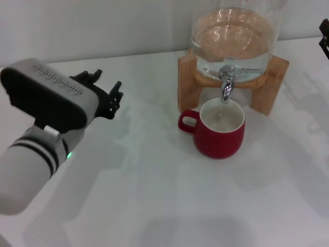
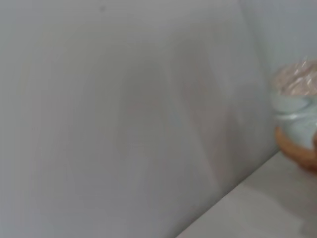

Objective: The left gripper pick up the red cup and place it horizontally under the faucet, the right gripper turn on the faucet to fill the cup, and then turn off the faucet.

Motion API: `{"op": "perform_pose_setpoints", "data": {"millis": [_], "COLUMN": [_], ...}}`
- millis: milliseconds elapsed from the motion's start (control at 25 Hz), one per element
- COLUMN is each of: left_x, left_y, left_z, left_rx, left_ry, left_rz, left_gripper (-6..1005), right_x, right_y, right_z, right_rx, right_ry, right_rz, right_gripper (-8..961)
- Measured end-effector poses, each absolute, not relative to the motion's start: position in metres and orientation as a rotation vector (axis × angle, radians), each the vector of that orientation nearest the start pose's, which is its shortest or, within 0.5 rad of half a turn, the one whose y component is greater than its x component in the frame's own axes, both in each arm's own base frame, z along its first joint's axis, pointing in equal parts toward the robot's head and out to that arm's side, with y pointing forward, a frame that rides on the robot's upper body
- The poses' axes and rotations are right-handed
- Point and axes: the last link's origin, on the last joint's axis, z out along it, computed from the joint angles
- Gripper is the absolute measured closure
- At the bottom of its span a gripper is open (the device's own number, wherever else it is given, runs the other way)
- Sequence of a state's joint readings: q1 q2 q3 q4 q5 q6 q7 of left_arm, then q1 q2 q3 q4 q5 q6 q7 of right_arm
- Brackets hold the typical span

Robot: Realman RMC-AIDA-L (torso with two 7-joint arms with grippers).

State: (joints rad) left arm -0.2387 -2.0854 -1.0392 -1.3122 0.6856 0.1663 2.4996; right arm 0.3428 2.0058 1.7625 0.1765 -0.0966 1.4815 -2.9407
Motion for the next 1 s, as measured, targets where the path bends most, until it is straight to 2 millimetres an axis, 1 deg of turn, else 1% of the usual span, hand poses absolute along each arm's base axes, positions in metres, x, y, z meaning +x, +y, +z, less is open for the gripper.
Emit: {"op": "perform_pose_setpoints", "data": {"millis": [160,280,520,640,840,920,1000], "left_x": [-0.155,-0.151,-0.145,-0.141,-0.132,-0.130,-0.129], "left_y": [0.349,0.351,0.349,0.347,0.338,0.332,0.325], "left_z": [-0.068,-0.058,-0.039,-0.031,-0.021,-0.020,-0.021], "left_rx": [-2.055,-2.002,-1.842,-1.749,-1.544,-1.468,-1.389], "left_ry": [-0.204,-0.157,-0.035,0.025,0.163,0.218,0.264], "left_rz": [-0.148,-0.099,0.079,0.136,0.176,0.146,0.053], "left_gripper": [552,553,554,555,556,557,557], "right_x": [0.335,0.336,0.336,0.336,0.336,0.335,0.335], "right_y": [0.307,0.306,0.306,0.306,0.307,0.307,0.308], "right_z": [0.070,0.070,0.069,0.069,0.069,0.069,0.069], "right_rx": [-1.489,-1.489,-1.488,-1.488,-1.488,-1.489,-1.489], "right_ry": [0.179,0.181,0.184,0.184,0.183,0.182,0.183], "right_rz": [0.802,0.799,0.798,0.799,0.799,0.800,0.800], "right_gripper": [336,336,336,336,336,336,336]}}
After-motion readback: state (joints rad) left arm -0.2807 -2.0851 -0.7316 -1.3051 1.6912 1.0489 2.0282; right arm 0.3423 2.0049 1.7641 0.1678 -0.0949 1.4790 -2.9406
